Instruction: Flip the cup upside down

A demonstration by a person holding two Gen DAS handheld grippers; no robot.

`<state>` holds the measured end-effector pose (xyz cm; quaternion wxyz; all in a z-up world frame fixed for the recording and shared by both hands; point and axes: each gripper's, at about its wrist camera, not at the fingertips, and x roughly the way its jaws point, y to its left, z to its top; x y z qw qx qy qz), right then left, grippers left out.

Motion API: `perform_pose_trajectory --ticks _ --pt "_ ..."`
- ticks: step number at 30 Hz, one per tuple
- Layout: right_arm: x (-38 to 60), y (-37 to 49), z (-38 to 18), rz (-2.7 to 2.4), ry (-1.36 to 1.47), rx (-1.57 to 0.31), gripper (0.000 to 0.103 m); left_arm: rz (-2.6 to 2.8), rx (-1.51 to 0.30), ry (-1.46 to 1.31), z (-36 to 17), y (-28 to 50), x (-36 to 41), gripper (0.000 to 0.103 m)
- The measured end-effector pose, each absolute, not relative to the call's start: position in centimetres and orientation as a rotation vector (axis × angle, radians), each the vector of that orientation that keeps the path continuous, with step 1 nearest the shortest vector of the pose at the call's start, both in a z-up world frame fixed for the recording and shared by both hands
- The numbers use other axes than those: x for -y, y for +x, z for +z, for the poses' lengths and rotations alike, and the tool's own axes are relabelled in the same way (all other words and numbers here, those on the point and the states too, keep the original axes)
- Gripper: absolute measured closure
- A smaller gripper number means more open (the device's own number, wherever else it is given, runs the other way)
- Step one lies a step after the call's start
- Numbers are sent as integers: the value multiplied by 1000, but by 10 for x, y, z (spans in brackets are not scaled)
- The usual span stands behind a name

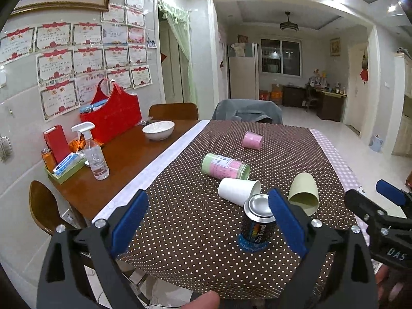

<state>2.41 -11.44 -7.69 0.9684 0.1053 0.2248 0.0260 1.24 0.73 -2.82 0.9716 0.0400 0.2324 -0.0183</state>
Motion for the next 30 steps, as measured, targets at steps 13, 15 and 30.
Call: perform_pose_trajectory --ticks 13,15,30 --pt "114 22 -76 24 203 -448 6 -38 -464 66 -26 3 -5 4" --pt "116 21 -77 22 203 -448 6 -39 -465 65 -27 2 -4 4" --pt "117 19 -74 -9 199 -429 6 -41 -470 72 -29 -1 0 4"
